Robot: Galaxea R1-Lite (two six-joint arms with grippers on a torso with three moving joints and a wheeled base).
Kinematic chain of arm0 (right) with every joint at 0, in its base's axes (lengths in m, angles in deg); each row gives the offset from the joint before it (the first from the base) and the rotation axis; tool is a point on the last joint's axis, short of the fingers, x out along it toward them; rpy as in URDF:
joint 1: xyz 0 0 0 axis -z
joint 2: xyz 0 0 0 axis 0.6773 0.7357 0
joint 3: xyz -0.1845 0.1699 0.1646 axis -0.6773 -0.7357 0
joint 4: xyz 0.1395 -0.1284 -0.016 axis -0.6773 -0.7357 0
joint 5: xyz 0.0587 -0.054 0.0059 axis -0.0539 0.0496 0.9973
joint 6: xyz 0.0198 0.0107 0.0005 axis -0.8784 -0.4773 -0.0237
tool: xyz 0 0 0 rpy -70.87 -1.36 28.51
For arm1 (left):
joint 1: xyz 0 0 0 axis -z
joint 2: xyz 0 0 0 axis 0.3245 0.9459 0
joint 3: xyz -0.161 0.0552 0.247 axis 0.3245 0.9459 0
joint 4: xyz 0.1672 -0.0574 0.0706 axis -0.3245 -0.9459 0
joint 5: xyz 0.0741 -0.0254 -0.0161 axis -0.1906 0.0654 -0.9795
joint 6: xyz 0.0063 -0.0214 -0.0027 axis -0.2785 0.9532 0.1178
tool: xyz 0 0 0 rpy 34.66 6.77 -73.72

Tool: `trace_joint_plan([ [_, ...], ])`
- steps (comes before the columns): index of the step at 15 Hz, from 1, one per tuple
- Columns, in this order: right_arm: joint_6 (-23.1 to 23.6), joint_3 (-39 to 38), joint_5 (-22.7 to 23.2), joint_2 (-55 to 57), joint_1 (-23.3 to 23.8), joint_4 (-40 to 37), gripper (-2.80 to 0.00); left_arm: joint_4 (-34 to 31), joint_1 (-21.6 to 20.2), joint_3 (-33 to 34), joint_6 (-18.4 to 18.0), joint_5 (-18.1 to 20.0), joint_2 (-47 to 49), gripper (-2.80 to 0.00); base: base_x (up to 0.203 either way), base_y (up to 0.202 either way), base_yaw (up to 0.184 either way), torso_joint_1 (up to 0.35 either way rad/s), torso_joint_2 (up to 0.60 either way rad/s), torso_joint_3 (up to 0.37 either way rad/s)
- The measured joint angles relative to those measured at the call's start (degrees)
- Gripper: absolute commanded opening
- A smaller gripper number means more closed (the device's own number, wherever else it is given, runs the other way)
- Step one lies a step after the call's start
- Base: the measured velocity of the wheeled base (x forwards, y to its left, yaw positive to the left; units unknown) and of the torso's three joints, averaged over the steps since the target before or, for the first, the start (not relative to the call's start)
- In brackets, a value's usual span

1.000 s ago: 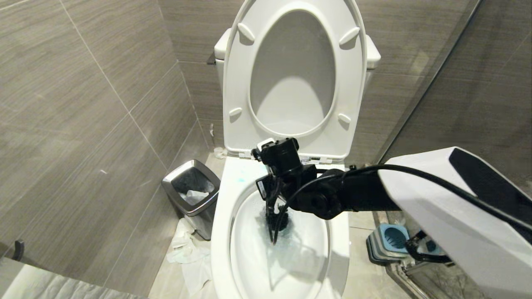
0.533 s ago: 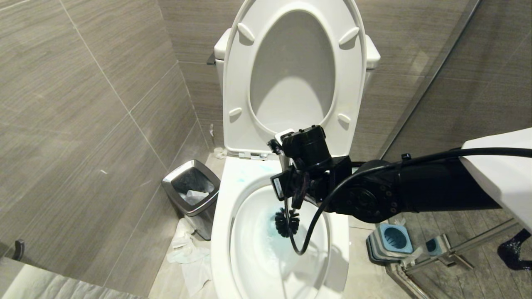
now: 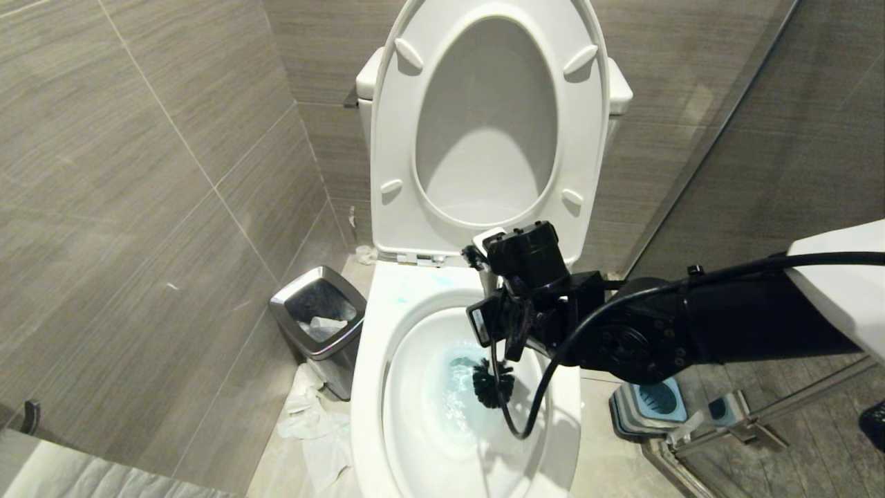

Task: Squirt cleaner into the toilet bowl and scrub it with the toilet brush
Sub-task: Scrub the toilet bowl

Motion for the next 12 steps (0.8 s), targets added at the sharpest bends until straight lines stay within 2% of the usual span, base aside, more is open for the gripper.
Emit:
trace_joint_plan([
  [2,0.0,-2.93,0.72,-2.83,-2.19,-0.03,-2.8,-0.01,0.0,0.0,0.01,0.02,0.0,-2.8,0.0,0.0,0.0,0.0,0.0,0.0],
  [7,-2.61,-6.21,0.82,-6.78,-11.49,-0.34,-2.8,-0.01,0.0,0.0,0.04,0.02,0.0,-2.8,0.0,0.0,0.0,0.0,0.0,0.0],
  [10,-2.54,-2.64,0.79,-4.6,-12.99,-0.18,-2.8,-0.01,0.02,0.0,0.0,0.0,0.0,-2.8,0.0,0.0,0.0,0.0,0.0,0.0],
  [12,-2.12,3.76,0.64,-0.84,-12.63,-0.2,-2.8,-0.02,0.02,0.0,0.0,0.02,0.0,-2.8,0.0,0.0,0.0,0.0,0.0,0.0],
])
